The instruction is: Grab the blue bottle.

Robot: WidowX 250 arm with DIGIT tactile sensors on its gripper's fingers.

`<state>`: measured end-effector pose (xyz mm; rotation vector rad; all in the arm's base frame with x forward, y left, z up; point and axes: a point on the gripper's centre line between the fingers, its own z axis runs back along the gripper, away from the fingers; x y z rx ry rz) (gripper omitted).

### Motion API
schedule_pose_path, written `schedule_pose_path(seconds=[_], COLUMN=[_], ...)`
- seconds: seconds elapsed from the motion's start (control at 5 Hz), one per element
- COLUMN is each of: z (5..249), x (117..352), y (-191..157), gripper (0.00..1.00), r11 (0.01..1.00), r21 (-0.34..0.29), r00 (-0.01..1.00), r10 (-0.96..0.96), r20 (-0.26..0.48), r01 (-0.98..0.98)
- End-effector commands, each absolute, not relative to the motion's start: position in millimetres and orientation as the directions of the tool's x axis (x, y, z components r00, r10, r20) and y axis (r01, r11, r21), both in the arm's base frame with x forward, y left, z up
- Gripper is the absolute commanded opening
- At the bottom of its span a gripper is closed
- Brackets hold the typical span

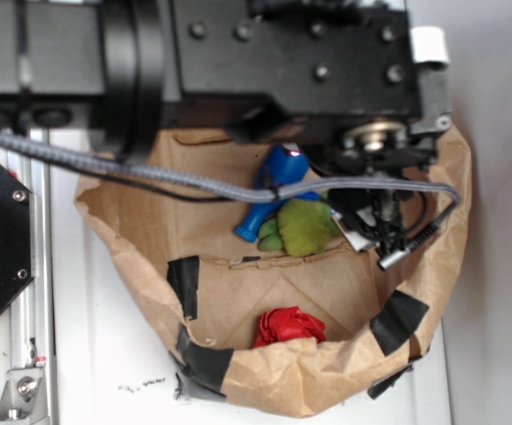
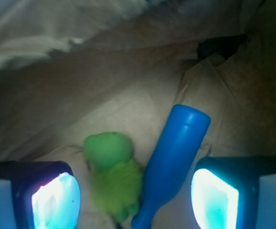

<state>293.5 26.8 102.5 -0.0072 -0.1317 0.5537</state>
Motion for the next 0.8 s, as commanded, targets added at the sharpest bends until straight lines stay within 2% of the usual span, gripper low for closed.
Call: schedule_pose_path(seconds=[0.0, 0.2, 0.4, 0.6], z=[101, 104, 98, 101], x=[292, 287, 282, 275], y=[22, 29, 30, 35], gripper=[1.00, 1.00, 1.00, 1.00], r11=[0.869, 0.843, 0.823, 0.675], r21=[-0.052, -0.102, -0.123, -0.148], r00=[0.848, 0.824, 0.813, 0.657], r10=[0.492, 0.538, 0.567, 0.737], r20=[0.195, 0.175, 0.135, 0.157], r01=[-0.492, -0.528, -0.554, -0.723])
